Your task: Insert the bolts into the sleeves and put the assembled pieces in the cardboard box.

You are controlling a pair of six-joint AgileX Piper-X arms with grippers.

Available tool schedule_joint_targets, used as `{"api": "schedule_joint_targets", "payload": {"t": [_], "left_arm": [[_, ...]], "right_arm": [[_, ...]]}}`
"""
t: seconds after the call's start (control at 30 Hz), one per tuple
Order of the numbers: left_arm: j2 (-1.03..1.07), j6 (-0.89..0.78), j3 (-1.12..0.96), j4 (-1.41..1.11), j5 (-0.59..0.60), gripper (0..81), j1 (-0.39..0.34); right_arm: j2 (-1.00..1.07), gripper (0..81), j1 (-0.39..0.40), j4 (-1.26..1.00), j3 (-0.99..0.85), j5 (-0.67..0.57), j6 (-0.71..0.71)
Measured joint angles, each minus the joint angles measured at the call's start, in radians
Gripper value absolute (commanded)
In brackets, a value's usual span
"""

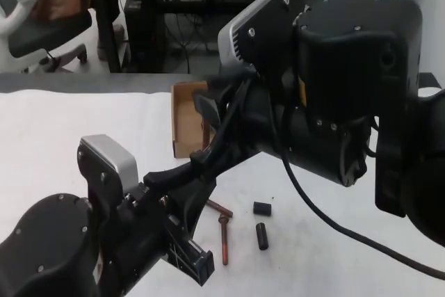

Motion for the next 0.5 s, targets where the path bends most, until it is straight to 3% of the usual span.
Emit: {"api": "schedule_joint_targets", "payload": {"t": [0.3, 0.5], "left_arm": [[0.000, 0.000, 0.000, -0.050, -0.016, 1.8, 0.000], [0.000, 0.000, 0.002, -0.120, -0.078, 1.8, 0.000]], "right_arm": [[0.005, 0.0, 0.006, -0.005, -0.002, -0.015, 0.010], [0.009, 0.0, 0.008, 0.023, 0.000, -0.123, 0.032]]}}
